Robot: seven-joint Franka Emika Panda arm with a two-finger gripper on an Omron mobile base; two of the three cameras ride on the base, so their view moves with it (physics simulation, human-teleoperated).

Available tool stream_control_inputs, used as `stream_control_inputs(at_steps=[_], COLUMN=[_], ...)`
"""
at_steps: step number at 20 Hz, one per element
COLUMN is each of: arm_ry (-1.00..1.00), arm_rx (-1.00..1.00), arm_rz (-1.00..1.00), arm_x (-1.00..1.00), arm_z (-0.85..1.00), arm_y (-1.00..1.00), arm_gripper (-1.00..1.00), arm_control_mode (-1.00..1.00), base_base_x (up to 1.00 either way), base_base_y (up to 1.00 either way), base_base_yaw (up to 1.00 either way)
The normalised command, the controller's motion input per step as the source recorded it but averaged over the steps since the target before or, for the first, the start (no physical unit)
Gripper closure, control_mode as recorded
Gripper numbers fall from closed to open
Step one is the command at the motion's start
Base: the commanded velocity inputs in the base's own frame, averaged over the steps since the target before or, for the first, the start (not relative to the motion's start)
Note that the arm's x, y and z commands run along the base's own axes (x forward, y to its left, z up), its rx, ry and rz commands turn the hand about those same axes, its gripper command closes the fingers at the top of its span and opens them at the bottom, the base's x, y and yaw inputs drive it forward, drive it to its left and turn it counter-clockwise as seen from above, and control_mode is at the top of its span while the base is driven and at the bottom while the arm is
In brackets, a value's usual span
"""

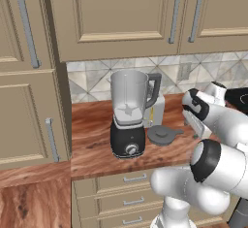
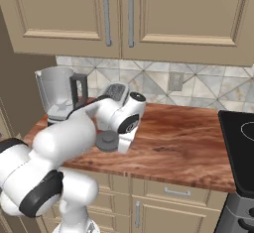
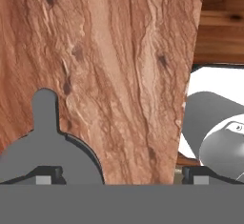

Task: Close the lid blender by securely placing the lid on top.

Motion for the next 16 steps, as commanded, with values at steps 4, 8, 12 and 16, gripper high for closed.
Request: stream_control_inputs(at_steps=[4, 8, 12, 16], arm_ry=[0.15, 0.09, 0.06, 0.02], arm_rx=[0.0, 0.0, 0.0, 0.0], arm_rz=[-0.01, 0.0, 0.0, 0.0], arm_x=[0.25, 0.24, 0.15, 0.18], arm_z=[-0.19, -0.15, -0.23, -0.25], arm_y=[0.0, 0.0, 0.0, 0.0], arm_gripper=[-1.0, -1.0, -1.0, -1.0], arm_control_mode=[-1.0, -1.0, -1.0, -1.0], base_base_x=[0.0, 0.0, 0.0, 0.0], base_base_y=[0.0, 0.0, 0.0, 0.0], base_base_yaw=[0.0, 0.0, 0.0, 0.0])
